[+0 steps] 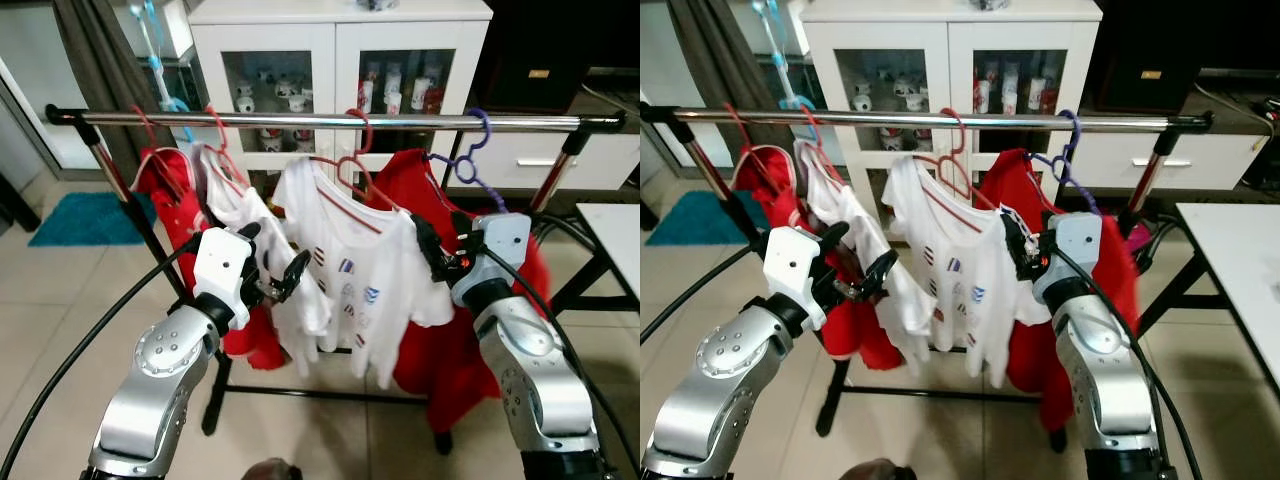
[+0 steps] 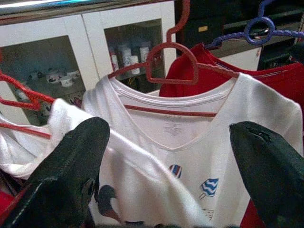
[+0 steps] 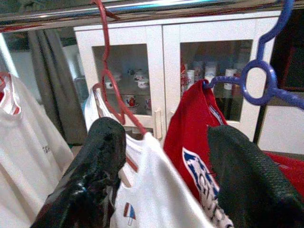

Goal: Hang hanger

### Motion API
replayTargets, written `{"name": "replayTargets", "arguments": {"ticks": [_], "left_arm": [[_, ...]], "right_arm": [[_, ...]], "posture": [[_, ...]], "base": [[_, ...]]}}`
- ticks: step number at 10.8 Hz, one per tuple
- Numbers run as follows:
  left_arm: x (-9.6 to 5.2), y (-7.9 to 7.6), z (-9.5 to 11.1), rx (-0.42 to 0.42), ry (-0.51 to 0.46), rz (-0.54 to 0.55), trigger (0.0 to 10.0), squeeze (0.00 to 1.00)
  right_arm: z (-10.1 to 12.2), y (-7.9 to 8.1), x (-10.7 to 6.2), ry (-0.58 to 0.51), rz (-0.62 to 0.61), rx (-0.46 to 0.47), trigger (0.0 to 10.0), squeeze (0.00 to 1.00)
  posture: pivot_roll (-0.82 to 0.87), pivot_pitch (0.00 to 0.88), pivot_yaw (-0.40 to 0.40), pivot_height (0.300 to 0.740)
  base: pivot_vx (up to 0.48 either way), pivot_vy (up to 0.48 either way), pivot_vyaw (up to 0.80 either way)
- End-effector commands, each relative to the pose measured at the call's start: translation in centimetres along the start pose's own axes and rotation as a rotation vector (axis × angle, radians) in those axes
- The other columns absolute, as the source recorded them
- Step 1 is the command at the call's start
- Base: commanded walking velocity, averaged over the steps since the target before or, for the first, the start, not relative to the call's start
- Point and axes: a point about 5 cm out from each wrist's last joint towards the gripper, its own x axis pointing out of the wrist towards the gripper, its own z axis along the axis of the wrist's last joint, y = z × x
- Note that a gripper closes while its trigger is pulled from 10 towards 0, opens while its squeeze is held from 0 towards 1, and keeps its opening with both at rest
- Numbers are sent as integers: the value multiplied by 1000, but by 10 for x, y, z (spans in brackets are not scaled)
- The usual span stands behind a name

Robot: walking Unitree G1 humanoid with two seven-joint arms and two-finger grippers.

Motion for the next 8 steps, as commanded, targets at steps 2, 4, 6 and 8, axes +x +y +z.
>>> {"name": "replayTargets", "arguments": {"ticks": [2, 4, 6, 8], "left_arm": [[3, 12, 1, 11, 13, 51, 10000, 0], [6, 14, 5, 11, 2, 52, 10000, 0], [5, 17, 2, 8, 8, 71, 10000, 0], [6, 14, 1, -6, 12, 58, 10000, 0]], "right_arm": [[11, 17, 2, -19, 49, -8, 10000, 1000], [10, 16, -1, 4, 25, -39, 10000, 1000], [6, 9, -2, 9, -33, -16, 10000, 1000], [3, 0, -6, 29, -100, 47, 10000, 1000]], "posture": [[-27, 0, 95, 740], [-29, 0, 93, 740], [-33, 0, 103, 740], [-43, 0, 108, 740]], "base": [[0, 416, 0], [0, 412, 0], [0, 411, 0], [0, 399, 0]]}}
